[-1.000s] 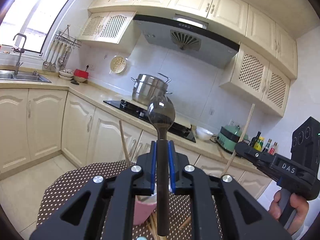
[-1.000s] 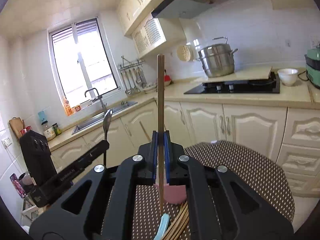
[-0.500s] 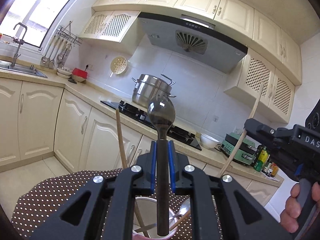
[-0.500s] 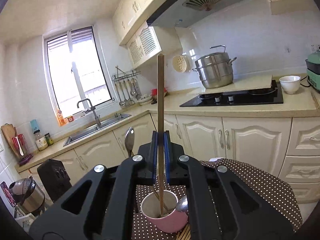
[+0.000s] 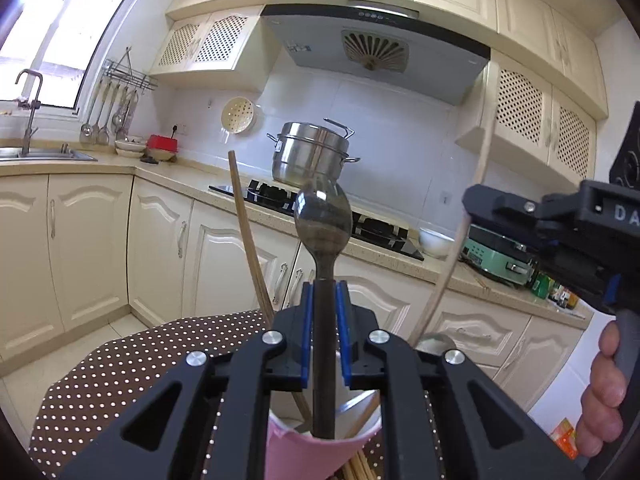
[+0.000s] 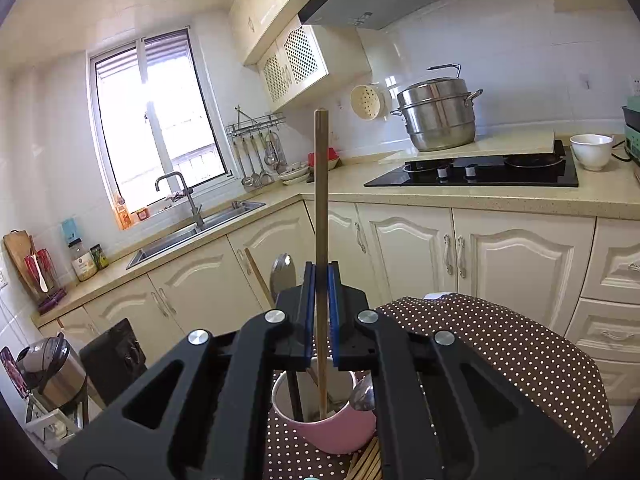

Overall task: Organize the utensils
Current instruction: 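Lift the fork and chopstick and lower both into the pink cup, then open both tools to release fork and chopstick into the cup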

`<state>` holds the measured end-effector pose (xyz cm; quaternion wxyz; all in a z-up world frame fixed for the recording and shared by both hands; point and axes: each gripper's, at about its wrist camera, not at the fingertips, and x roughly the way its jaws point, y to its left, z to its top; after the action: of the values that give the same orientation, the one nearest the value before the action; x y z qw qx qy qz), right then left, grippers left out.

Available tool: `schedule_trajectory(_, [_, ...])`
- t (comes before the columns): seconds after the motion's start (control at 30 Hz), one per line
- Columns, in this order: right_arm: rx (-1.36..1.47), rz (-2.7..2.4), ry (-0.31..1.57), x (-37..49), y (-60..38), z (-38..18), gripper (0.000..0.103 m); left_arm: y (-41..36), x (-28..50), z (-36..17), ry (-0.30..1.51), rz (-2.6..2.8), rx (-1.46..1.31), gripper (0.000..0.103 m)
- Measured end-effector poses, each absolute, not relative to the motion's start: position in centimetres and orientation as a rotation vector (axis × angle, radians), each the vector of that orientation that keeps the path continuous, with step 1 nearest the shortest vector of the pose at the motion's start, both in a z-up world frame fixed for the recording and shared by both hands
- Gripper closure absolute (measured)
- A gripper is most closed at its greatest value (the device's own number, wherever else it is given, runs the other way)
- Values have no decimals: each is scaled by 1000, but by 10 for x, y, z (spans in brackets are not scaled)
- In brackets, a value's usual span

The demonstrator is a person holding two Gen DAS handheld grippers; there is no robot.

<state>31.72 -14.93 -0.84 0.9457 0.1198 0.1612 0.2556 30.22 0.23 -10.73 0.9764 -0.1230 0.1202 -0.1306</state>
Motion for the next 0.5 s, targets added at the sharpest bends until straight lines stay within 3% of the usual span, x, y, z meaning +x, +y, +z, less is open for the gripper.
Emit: schedule_trajectory(0.5, [196,476,390,310,-138,-32,96,16,269,-106,302,-265,-253,91])
